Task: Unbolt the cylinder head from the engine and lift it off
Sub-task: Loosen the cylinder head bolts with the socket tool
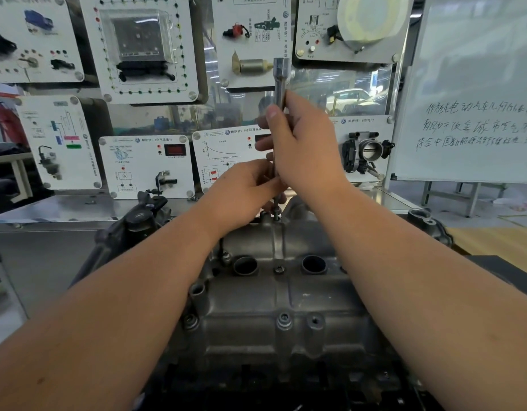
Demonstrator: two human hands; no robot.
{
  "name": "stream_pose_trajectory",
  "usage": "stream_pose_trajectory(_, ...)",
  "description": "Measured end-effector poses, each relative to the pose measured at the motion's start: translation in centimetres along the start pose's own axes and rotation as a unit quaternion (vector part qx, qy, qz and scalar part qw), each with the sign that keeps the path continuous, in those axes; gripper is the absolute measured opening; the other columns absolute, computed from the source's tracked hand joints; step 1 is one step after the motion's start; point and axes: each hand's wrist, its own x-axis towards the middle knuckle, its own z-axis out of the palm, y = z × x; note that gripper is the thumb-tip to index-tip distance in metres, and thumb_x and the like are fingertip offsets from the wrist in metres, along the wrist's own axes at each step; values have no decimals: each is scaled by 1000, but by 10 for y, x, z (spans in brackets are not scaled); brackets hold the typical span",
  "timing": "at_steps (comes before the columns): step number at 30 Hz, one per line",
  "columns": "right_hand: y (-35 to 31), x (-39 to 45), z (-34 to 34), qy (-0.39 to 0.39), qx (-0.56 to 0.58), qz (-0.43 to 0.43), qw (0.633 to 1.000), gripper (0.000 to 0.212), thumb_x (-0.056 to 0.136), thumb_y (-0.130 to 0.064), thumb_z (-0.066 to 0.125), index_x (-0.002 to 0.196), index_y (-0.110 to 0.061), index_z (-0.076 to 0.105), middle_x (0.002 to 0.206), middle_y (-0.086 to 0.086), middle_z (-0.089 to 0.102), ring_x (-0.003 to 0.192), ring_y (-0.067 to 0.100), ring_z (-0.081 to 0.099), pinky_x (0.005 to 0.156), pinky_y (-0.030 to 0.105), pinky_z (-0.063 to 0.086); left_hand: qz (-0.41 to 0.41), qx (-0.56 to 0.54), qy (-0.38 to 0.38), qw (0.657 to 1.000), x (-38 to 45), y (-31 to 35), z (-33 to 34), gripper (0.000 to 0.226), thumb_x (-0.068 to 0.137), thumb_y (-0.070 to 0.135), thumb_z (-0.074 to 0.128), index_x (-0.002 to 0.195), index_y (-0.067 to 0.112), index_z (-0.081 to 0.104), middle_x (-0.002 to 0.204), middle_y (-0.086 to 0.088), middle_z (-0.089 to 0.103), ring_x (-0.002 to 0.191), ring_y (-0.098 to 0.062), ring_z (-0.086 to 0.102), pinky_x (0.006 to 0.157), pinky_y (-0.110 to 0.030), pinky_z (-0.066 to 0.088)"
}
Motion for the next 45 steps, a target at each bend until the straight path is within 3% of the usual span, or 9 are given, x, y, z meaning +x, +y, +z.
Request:
stream_pose_trajectory(4, 0, -3, 1, 10, 2, 0, 1000, 24, 97, -27, 65, 118, -20, 60, 90, -7, 72, 77, 12, 71, 79, 41, 59, 12, 13, 10, 1000, 0, -1, 0, 26, 97, 30, 65, 105, 5, 65, 90, -10, 74, 79, -25, 73, 76, -49, 59)
stream_pose_trajectory(10, 2, 1, 1, 13, -33, 5, 999, 17, 102, -20, 52, 109, -8, 62, 84, 4, 72, 74, 17, 71, 75, 45, 58, -24, -20, -14, 999, -2, -1, 1, 18, 104, 37, 52, 94, 30, 65, 86, 13, 75, 79, -20, 74, 52, -20, 50)
stream_pose_trajectory(16, 1, -3, 1, 12, -34, -7, 999, 23, 97, -29, 63, 110, -9, 62, 84, 3, 71, 69, 15, 71, 70, 44, 59, -6, -7, -1, 1000, -1, -1, 1, 44, 79, 56, 60, 98, 17, 69, 86, -4, 75, 78, -25, 74, 58, -29, 49)
stream_pose_trajectory(21, 2, 1, 1, -17, 10, 16, 1000, 21, 104, -23, 51, 104, -5, 62, 84, 1, 72, 66, 3, 71, 68, 44, 61, -13, -41, -12, 999, -3, -1, 2, 21, 96, 46, 53, 82, 52, 67, 88, 12, 76, 76, -11, 73, 50, -13, 46)
stream_pose_trajectory(25, 3, -2, 0, -6, 34, -3, 999, 19, 99, -26, 62, 114, -25, 51, 81, -5, 73, 64, 4, 71, 63, 28, 59, -20, -29, -13, 999, -1, -1, 0, 20, 84, 53, 58, 90, 38, 70, 87, 9, 76, 79, -16, 75, 52, -21, 45)
stream_pose_trajectory(28, 3, -1, 1, 23, 4, -7, 1000, 14, 98, -23, 63, 103, -10, 60, 80, 2, 71, 63, 5, 70, 66, 40, 60, -20, -22, -6, 1000, 0, -2, 1, 42, 79, 54, 60, 97, 17, 70, 84, 1, 76, 78, -22, 74, 57, -26, 43)
stream_pose_trajectory(34, 1, -1, 3, -21, 54, 20, 998, 26, 105, -26, 48, 124, -10, 57, 96, -1, 73, 72, 5, 73, 75, 45, 61, -12, -14, -16, 1000, -2, -1, 1, 18, 104, 35, 53, 93, 31, 67, 88, 13, 76, 74, -4, 72, 53, -12, 44)
stream_pose_trajectory(40, 4, 1, 3, 31, 28, 15, 999, 13, 99, -25, 61, 110, -17, 62, 80, -5, 72, 68, 5, 72, 74, 44, 60, -7, 9, -13, 1000, 1, -1, 0, 27, 98, 37, 61, 103, 11, 67, 85, -2, 75, 82, -26, 74, 68, -37, 53)
stream_pose_trajectory(45, 4, 1, 3, 5, 22, 7, 1000, 24, 105, -21, 46, 124, -13, 58, 89, -4, 72, 70, 4, 71, 73, 42, 61, -15, -18, -21, 999, -2, 1, 1, 20, 106, 32, 50, 96, 25, 66, 81, 13, 75, 73, -8, 72, 54, -14, 46)
